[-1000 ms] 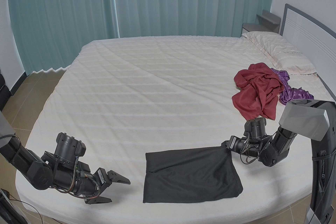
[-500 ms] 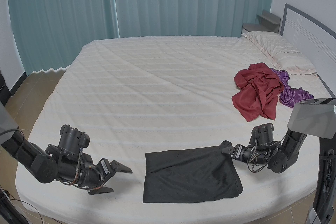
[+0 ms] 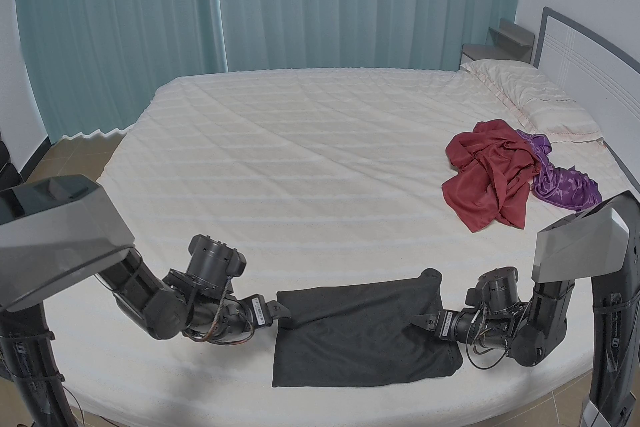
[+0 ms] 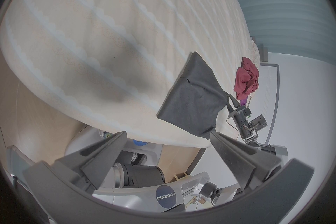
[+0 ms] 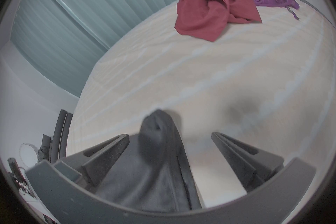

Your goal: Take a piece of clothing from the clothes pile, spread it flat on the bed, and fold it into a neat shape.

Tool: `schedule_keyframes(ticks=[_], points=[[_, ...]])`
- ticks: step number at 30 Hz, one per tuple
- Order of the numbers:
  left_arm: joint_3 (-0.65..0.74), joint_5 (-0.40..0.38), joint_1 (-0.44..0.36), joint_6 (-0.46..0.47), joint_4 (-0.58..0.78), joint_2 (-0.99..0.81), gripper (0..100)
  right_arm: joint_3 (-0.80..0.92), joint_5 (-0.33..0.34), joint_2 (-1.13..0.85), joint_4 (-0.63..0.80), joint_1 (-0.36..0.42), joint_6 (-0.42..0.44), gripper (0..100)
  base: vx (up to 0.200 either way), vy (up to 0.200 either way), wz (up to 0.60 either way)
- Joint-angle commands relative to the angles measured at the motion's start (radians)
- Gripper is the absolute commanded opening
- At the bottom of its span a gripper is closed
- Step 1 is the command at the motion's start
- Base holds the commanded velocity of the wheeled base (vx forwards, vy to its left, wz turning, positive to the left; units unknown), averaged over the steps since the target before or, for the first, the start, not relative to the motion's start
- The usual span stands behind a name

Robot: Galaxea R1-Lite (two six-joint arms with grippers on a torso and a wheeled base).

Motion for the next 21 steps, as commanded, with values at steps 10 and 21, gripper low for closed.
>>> schedule_keyframes(ticks=[10, 21], points=[[-0.029, 0.028, -0.082, 0.114, -0.080, 0.147, 100, 0.065, 0.004, 0.060, -0.128, -0.018, -0.008, 100, 0.000, 0.000, 0.00], [-0.094, 0.081, -0.136, 0.131, -0.120, 0.199, 100, 0.060, 0.011, 0.080, -0.149, 0.039, -0.009, 100, 0.000, 0.000, 0.00]])
